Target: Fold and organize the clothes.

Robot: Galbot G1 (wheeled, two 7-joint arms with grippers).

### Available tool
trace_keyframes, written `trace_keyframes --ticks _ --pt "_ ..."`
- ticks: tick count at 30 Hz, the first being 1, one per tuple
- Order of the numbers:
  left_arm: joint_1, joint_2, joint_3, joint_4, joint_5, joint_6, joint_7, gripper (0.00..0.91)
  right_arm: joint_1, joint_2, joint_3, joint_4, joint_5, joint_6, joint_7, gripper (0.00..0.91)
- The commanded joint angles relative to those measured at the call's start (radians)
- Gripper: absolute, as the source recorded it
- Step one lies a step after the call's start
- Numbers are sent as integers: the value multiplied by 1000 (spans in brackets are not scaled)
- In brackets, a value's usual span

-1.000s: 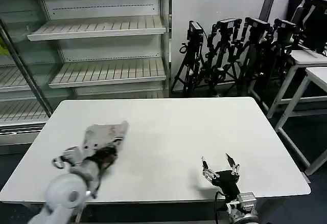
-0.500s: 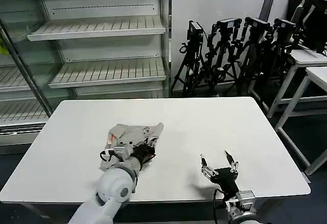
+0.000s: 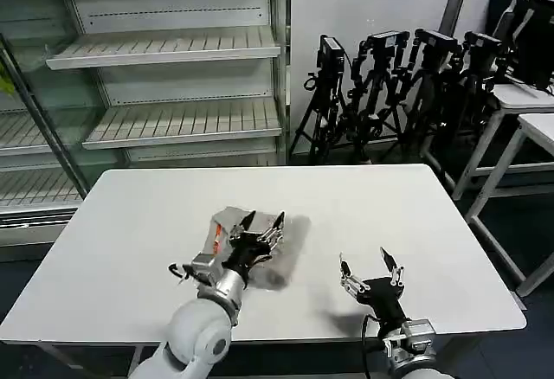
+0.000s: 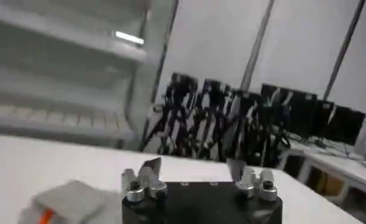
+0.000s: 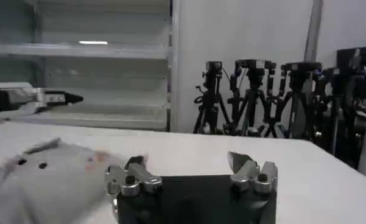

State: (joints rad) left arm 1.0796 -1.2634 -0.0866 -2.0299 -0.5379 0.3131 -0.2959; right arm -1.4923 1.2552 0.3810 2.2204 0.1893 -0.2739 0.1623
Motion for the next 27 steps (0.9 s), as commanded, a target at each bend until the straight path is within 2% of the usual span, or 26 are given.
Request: trace_keyframes --ticks 1,6,11,12,14,16,21,27 --pt "184 -39 -83 -86 208 -161 41 907 29 -22 -7 -9 12 9 -1 907" --pt "279 -39 -259 -180 169 -112 67 907 54 -31 -23 -8 28 19 0 907" --pt "437 -17 -456 -234 170 -159 144 907 51 -11 -38 -13 -8 34 32 907" --pt "451 -18 -470 -239 173 -165 150 907 42 -9 -40 -17 -35 45 15 907" --pt "503 -35 -483 -264 207 -198 171 907 31 -8 -46 -20 -82 98 15 907" --pt "527 -47 -480 -274 239 -225 185 907 31 -8 -48 -12 -72 114 30 907" --pt "546 -97 -478 -289 341 -258 194 907 25 -10 -34 24 -26 95 52 907" --pt "580 -145 -486 -306 393 -257 210 907 14 -2 -49 10 -47 103 57 907"
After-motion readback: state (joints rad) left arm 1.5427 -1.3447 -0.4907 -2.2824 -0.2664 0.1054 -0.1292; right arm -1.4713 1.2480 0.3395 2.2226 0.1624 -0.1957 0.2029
